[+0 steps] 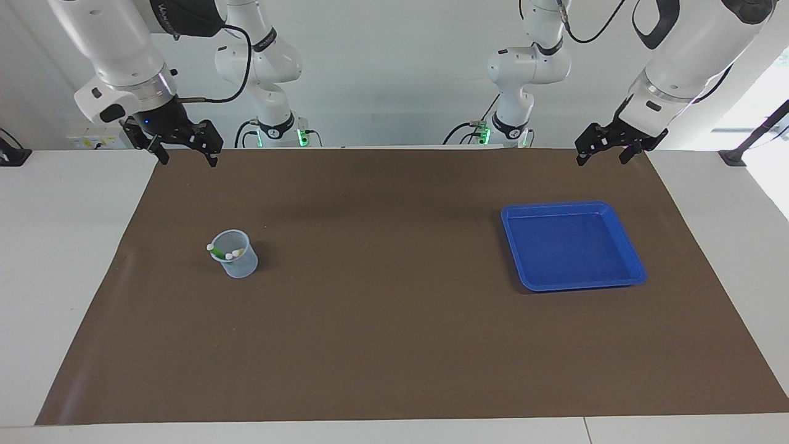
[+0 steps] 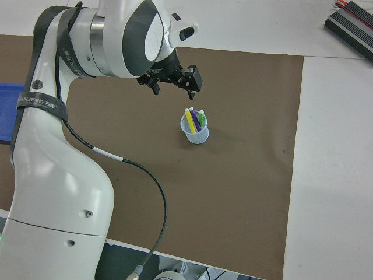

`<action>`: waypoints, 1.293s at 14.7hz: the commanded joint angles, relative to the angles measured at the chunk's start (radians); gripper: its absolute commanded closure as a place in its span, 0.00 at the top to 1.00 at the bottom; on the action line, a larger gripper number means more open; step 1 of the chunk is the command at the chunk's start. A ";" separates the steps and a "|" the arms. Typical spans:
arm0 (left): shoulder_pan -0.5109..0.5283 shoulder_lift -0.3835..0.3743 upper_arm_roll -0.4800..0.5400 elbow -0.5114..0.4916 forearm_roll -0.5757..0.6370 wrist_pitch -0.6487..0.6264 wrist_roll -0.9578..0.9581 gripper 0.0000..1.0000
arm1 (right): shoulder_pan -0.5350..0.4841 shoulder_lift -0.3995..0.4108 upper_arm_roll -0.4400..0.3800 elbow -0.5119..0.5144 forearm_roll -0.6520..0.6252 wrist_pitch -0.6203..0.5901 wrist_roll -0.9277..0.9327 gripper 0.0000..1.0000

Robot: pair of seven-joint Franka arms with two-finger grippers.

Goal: Right arm passes pens to left for tray arrangement
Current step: 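Reach the right gripper toward the pens in the white cup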

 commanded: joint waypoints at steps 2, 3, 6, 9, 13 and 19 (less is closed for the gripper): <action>0.001 -0.016 0.003 -0.016 0.014 0.011 0.006 1.00 | 0.005 -0.013 0.004 -0.020 -0.003 0.005 0.019 1.00; 0.001 -0.016 0.003 -0.016 0.014 0.011 0.006 1.00 | 0.005 -0.015 0.004 -0.020 -0.004 0.003 0.015 1.00; 0.001 -0.016 0.003 -0.016 0.014 0.011 0.006 1.00 | 0.003 -0.016 0.002 -0.027 -0.003 0.000 0.008 1.00; 0.001 -0.016 0.003 -0.016 0.014 0.011 0.006 1.00 | 0.002 -0.033 0.002 -0.093 -0.003 0.122 0.008 1.00; 0.001 -0.016 0.003 -0.016 0.014 0.011 0.006 1.00 | -0.011 -0.042 -0.012 -0.204 0.055 0.270 0.008 1.00; 0.001 -0.016 0.003 -0.016 0.012 0.011 0.006 1.00 | -0.067 0.013 -0.019 -0.348 0.058 0.511 -0.050 0.99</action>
